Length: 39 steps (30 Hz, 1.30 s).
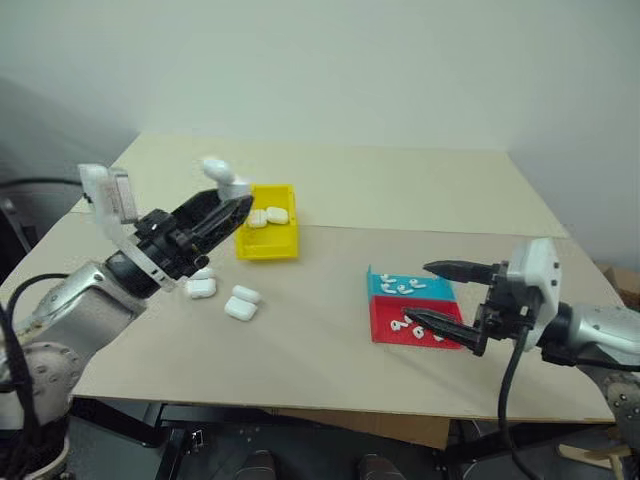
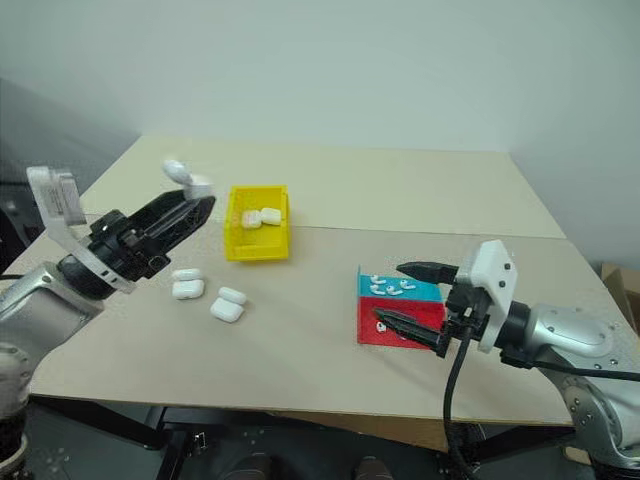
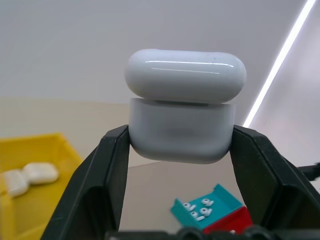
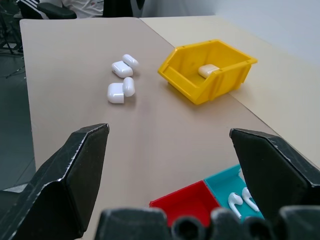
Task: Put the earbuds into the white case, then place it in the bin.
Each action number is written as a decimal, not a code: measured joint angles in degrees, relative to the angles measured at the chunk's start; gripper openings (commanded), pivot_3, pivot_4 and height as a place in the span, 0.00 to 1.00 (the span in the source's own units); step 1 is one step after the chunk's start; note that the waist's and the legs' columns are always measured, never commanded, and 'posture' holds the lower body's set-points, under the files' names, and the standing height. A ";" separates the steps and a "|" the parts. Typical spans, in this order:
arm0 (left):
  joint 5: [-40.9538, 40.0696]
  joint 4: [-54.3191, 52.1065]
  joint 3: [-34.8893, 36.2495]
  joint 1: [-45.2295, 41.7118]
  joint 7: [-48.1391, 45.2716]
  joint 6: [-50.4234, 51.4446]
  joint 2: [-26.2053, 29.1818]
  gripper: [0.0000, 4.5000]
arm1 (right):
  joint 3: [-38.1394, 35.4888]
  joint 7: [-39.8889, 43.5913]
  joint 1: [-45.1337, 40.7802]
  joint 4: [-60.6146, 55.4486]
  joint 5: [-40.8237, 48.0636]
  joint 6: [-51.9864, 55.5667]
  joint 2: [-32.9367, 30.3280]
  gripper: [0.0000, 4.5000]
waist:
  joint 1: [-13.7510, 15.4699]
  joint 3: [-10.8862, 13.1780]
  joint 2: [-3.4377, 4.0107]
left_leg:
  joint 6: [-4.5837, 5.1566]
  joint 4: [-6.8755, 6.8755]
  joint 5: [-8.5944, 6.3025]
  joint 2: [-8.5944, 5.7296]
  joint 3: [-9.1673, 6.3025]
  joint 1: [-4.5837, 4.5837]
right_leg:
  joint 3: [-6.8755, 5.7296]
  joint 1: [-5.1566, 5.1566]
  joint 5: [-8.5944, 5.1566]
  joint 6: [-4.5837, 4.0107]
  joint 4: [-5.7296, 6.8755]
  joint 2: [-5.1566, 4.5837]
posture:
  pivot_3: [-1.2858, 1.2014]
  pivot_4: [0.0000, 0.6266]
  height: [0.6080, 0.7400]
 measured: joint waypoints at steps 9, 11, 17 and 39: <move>7.92 17.37 -8.52 -10.97 -41.47 -4.12 -7.44 0.61 | 3.56 -0.93 -4.39 -1.01 -1.54 -0.54 0.28 1.00 | -0.94 0.00 0.00 | 0.09 0.04 -0.03 0.02 -0.06 -0.20 | -0.02 -0.15 0.06 0.19 0.06 0.03 | 0.52 0.24 1.00; 8.33 18.47 -10.01 -12.09 -45.84 -3.89 -8.64 0.61 | 5.23 -0.88 -5.68 -1.80 -2.70 1.01 -2.62 1.00 | -1.23 0.00 -0.01 | 0.12 0.06 -0.05 0.03 -0.07 -0.24 | -0.02 -0.21 0.05 0.21 0.09 0.03 | 0.52 0.24 1.00; 10.51 19.53 -12.98 -14.46 -53.73 -2.55 -11.74 0.61 | 13.45 -0.12 -12.84 -1.83 -7.22 8.12 -11.75 1.00 | -1.82 0.00 0.00 | 0.18 0.13 -0.07 0.07 -0.08 -0.22 | 0.01 -0.26 0.03 0.21 0.20 0.07 | 0.52 0.24 1.00; 19.86 10.03 -12.41 -1.44 -45.63 -6.66 -17.69 0.61 | 46.48 16.30 -33.75 18.57 -36.33 4.37 -16.22 0.56 | -1.87 0.00 0.01 | 0.26 0.22 -0.12 0.09 -0.03 -0.31 | 0.04 -0.41 0.01 0.21 0.25 0.06 | 0.52 0.24 1.00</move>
